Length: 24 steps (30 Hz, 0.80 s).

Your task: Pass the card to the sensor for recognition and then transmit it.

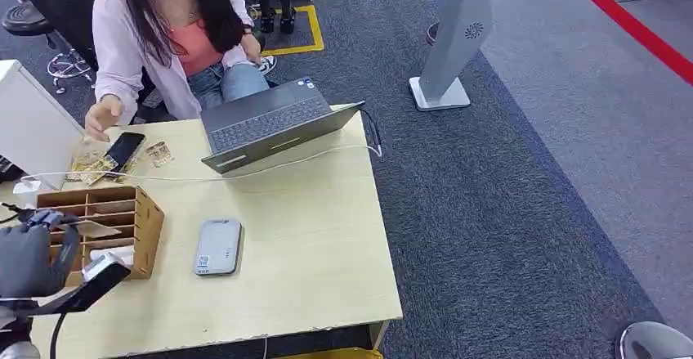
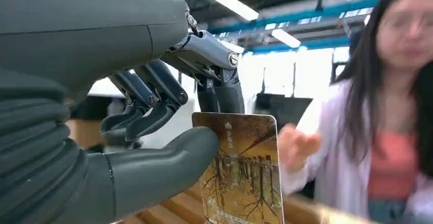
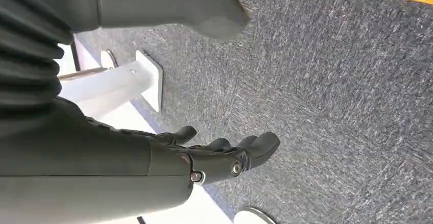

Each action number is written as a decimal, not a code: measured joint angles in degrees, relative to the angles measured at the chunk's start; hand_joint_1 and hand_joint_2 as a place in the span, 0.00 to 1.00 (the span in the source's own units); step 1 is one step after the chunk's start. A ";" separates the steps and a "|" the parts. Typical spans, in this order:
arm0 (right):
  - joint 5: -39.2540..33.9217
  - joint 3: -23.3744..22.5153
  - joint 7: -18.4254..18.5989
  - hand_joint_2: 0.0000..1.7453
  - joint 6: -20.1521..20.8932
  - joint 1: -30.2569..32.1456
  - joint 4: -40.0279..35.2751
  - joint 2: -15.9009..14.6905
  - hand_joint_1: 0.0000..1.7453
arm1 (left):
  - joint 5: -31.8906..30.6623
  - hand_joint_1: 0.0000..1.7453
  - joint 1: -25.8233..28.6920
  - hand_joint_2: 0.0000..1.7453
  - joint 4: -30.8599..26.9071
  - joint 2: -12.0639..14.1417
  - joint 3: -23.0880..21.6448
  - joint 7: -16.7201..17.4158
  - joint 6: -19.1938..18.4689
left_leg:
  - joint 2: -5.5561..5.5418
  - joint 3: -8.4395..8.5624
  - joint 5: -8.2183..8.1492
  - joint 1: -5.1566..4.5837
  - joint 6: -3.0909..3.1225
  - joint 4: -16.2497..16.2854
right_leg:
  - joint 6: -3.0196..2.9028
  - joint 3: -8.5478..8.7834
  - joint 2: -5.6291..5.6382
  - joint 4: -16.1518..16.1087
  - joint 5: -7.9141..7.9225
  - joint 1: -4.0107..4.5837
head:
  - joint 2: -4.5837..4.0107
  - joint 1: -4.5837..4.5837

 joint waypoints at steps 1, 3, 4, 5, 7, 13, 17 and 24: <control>0.15 -0.11 -0.11 0.00 0.02 0.01 0.00 0.00 0.00 | 0.20 1.00 -1.73 1.00 -0.51 0.38 -0.18 0.22 -0.66 | -0.04 -0.01 0.04 0.01 -0.05 0.00 | -0.02 -0.01 -0.04 0.00 0.03 0.00 | 0.00 0.00; 0.72 -0.29 -0.42 0.00 0.33 -0.04 0.00 0.00 0.00 | -0.85 1.00 -6.56 1.00 -0.70 1.12 -0.66 2.08 -1.60 | -0.09 -0.04 0.13 0.02 -0.04 0.00 | -0.08 -0.03 -0.09 0.00 0.14 0.03 | 0.00 -0.02; 1.02 -0.35 -0.44 0.00 0.55 -0.05 -0.02 0.00 0.00 | -1.84 1.00 -8.16 1.00 -0.62 1.40 -0.96 2.88 -1.58 | -0.10 -0.07 0.16 0.03 -0.05 0.00 | -0.08 -0.04 -0.09 0.00 0.15 0.04 | 0.00 0.00; 1.51 -0.37 -0.53 0.00 0.88 -0.05 -0.02 0.00 0.00 | -4.40 1.00 -11.68 1.00 0.08 1.77 -1.59 4.43 -1.51 | -0.12 -0.09 0.22 0.04 -0.05 0.00 | -0.08 -0.06 -0.10 0.00 0.19 0.05 | 0.00 0.02; 1.99 -0.37 -0.70 0.00 1.03 -0.12 -0.02 0.00 0.00 | -7.15 1.00 -16.24 1.00 2.12 1.99 -2.49 5.80 -1.31 | -0.13 -0.11 0.27 0.04 -0.08 0.00 | -0.08 -0.07 -0.10 0.00 0.25 0.04 | 0.00 -0.02; 2.54 -0.37 -0.79 0.00 1.03 -0.30 0.00 0.00 0.00 | -9.31 1.00 -25.76 1.00 10.16 2.12 -4.99 6.69 -0.83 | 0.02 -0.12 0.32 0.04 -0.10 0.00 | -0.11 -0.14 0.05 0.00 0.38 0.04 | 0.00 0.00; 2.56 -0.37 -0.77 0.00 1.03 -0.32 0.00 0.00 0.00 | -9.53 1.00 -27.58 1.00 12.46 2.10 -5.86 6.91 -0.64 | 0.02 -0.14 0.32 0.04 -0.10 0.00 | -0.11 -0.18 0.06 0.00 0.38 0.04 | 0.00 0.00; 2.95 -0.37 -0.33 0.00 1.03 -0.33 0.00 0.00 0.00 | -9.70 1.00 -29.50 1.00 17.61 1.60 -7.39 6.84 0.76 | 0.04 -0.22 0.32 0.04 -0.10 0.00 | -0.11 -0.27 0.07 0.00 0.39 0.04 | 0.00 0.00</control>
